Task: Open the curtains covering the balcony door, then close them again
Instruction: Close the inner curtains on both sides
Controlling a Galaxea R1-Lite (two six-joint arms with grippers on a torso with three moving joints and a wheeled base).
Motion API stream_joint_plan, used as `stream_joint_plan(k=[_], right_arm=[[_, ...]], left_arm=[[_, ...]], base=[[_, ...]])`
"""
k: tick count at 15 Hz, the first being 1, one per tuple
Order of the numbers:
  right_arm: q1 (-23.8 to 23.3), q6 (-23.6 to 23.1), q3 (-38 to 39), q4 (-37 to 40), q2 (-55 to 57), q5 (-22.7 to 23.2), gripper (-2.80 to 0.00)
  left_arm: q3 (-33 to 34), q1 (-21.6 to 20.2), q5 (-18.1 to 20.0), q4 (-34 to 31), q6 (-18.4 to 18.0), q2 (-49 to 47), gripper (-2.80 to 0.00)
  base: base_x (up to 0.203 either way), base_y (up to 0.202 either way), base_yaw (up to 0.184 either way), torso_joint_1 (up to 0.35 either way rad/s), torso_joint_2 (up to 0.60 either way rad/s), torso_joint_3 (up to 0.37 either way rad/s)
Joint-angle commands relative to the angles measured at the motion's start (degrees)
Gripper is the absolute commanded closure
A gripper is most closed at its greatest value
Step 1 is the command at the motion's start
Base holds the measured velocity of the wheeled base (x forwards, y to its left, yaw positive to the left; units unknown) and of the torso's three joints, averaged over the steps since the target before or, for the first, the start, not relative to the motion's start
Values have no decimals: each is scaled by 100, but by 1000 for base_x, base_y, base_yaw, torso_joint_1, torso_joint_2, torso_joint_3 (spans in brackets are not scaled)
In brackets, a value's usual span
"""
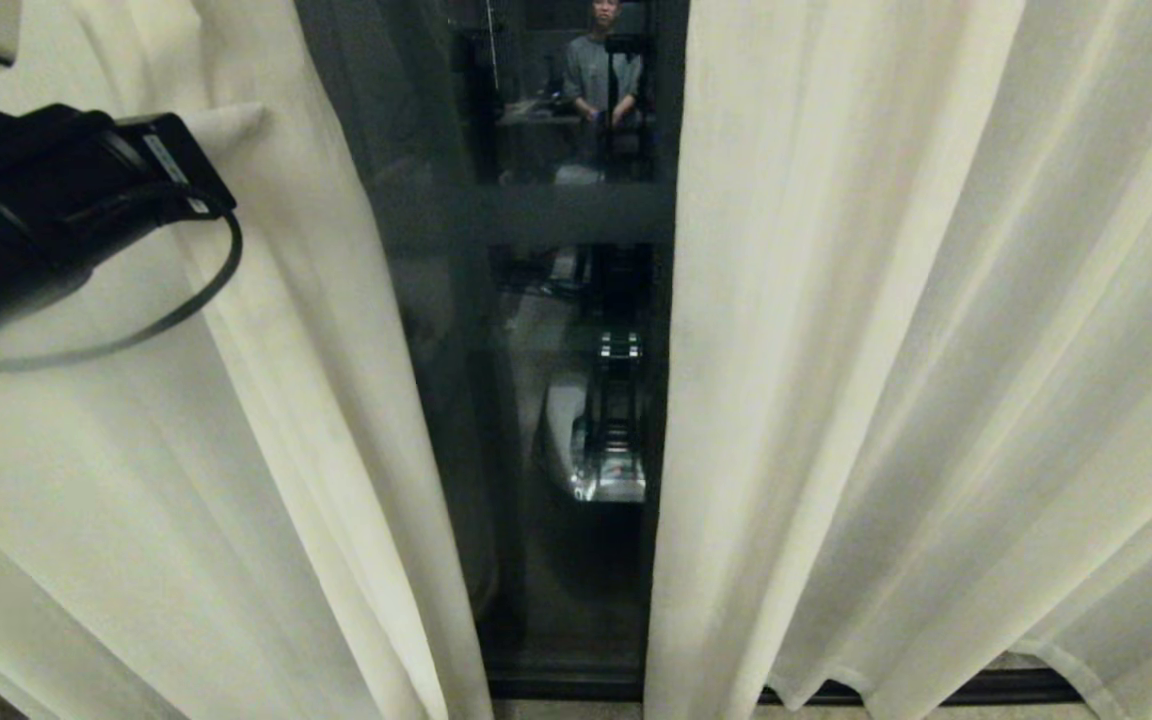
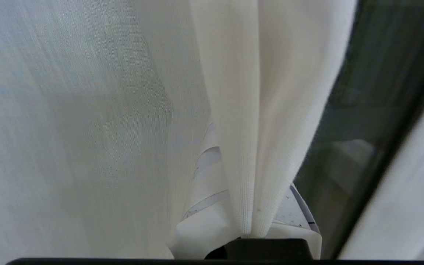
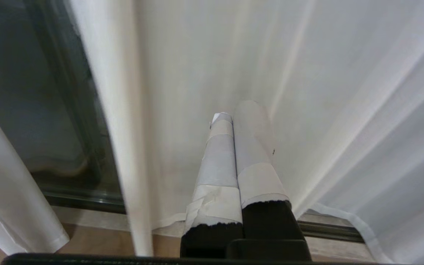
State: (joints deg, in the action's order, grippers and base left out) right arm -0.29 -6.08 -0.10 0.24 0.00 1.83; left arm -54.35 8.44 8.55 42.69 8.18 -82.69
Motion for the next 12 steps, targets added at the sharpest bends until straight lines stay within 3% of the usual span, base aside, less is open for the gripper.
stream_joint_plan(k=[1, 12], right_arm=[[3, -7, 1, 2, 9, 2, 0], [3, -7, 1, 2, 9, 2, 0]], left_arm=[[3, 105, -11, 29, -1, -10, 0], [-111, 140, -11, 29, -1, -107, 0]], base=[[0, -189, 6, 8, 1, 3], [0, -191, 3, 1, 2, 2]])
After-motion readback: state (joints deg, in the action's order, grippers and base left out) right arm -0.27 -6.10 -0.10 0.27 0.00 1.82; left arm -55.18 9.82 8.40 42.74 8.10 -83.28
